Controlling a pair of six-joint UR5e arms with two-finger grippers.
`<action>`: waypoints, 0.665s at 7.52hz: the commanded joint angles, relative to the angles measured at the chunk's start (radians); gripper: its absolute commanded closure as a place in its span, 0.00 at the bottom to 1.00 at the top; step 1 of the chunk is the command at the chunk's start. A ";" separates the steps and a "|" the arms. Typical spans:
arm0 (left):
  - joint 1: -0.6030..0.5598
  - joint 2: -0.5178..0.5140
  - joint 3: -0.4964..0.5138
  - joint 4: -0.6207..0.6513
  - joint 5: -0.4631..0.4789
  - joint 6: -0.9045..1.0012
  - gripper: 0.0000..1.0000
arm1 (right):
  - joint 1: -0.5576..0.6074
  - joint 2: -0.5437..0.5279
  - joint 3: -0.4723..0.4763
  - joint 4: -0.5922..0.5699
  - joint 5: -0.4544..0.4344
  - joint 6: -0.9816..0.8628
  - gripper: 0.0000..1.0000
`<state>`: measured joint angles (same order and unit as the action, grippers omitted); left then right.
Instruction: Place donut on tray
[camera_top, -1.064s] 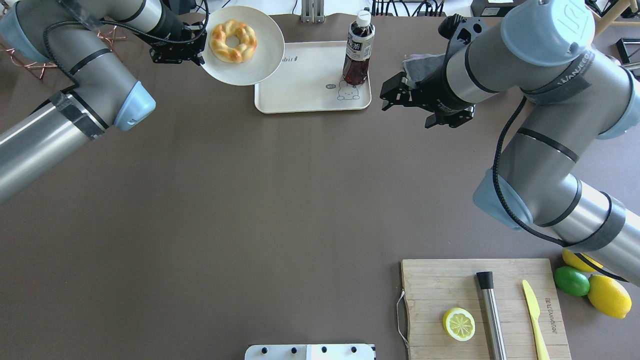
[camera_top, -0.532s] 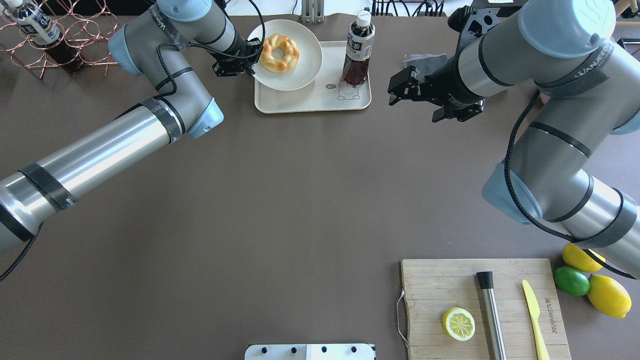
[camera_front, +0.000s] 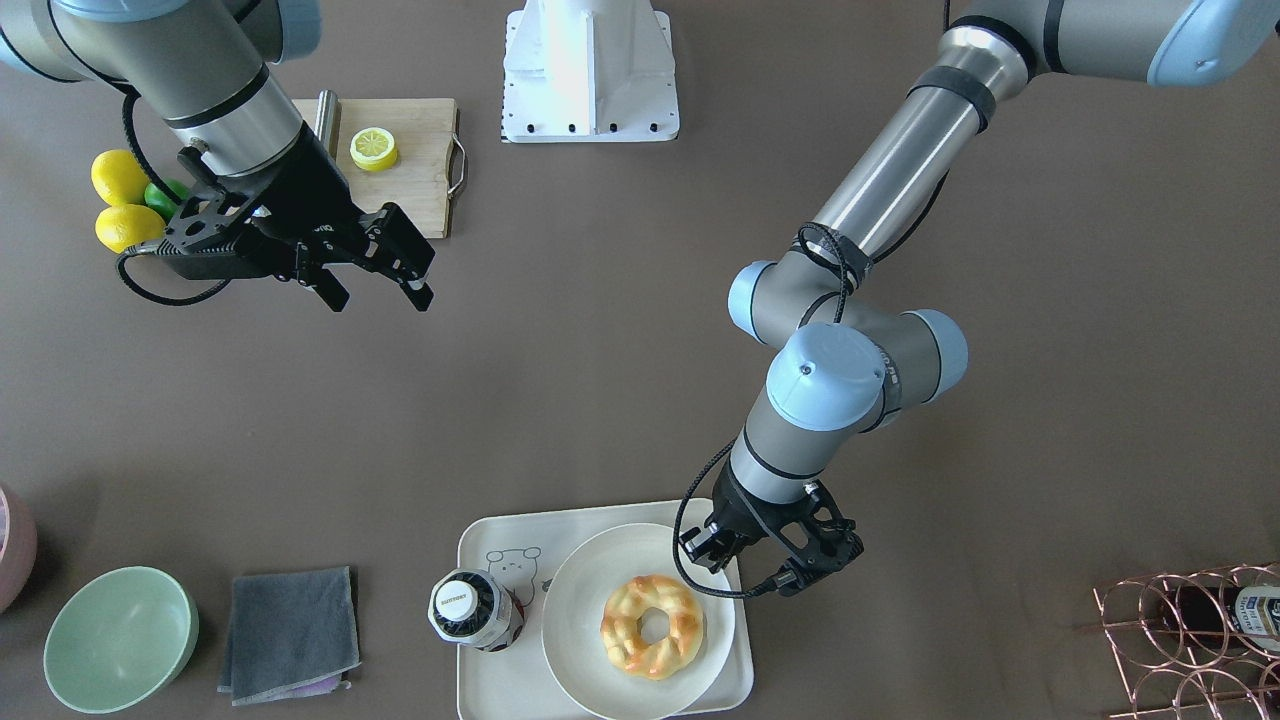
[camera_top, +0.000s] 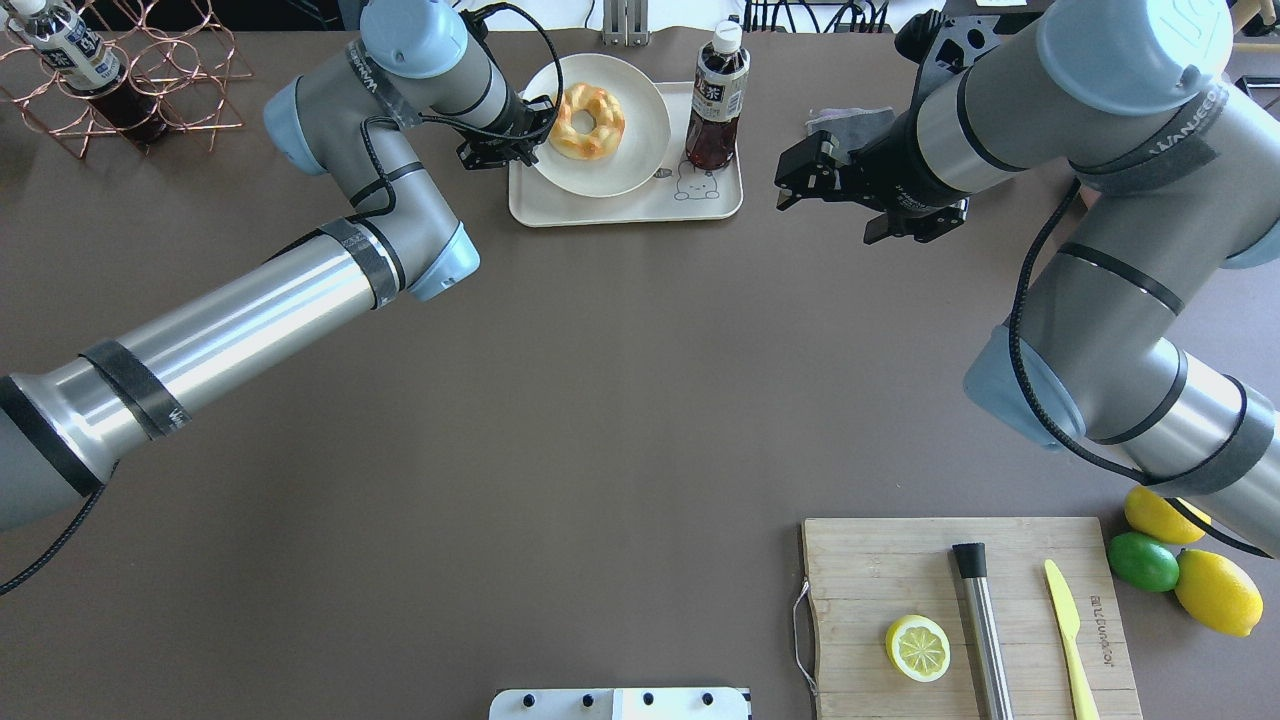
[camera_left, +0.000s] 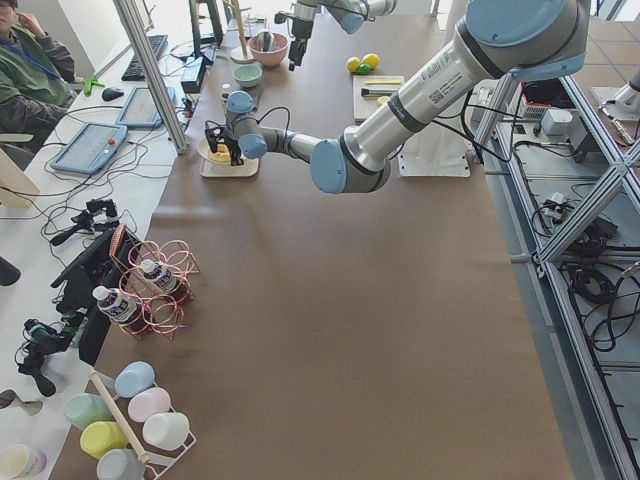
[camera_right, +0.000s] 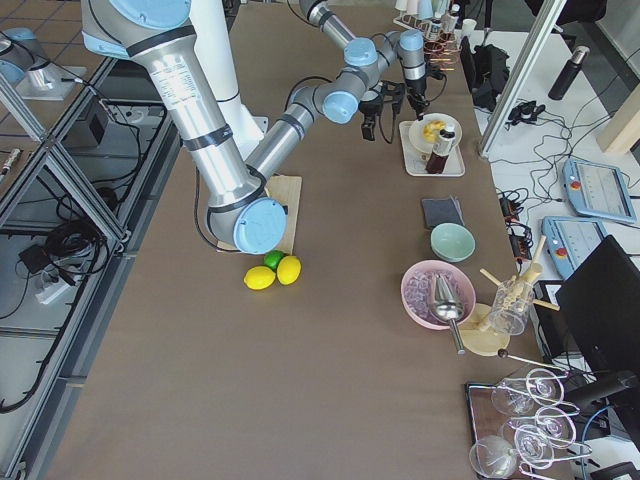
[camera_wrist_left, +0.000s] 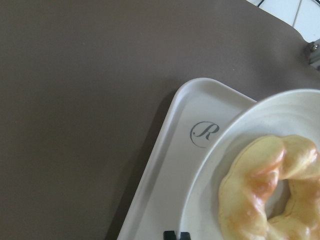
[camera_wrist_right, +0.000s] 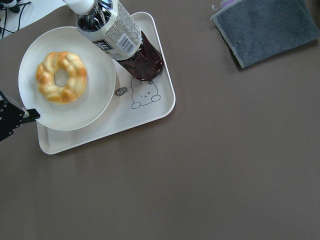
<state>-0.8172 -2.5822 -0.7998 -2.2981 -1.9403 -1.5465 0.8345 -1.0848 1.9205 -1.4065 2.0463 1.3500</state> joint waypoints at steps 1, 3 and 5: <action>0.015 0.007 0.001 -0.038 0.058 0.005 0.02 | 0.000 -0.001 -0.003 0.000 0.000 0.000 0.00; 0.006 0.057 -0.092 -0.037 0.057 0.008 0.02 | 0.002 0.002 -0.008 -0.008 -0.002 -0.002 0.00; -0.078 0.225 -0.333 0.014 -0.093 0.079 0.02 | 0.041 -0.015 -0.055 -0.014 -0.002 -0.086 0.00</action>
<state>-0.8294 -2.4818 -0.9558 -2.3255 -1.9153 -1.5317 0.8446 -1.0869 1.9039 -1.4162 2.0451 1.3280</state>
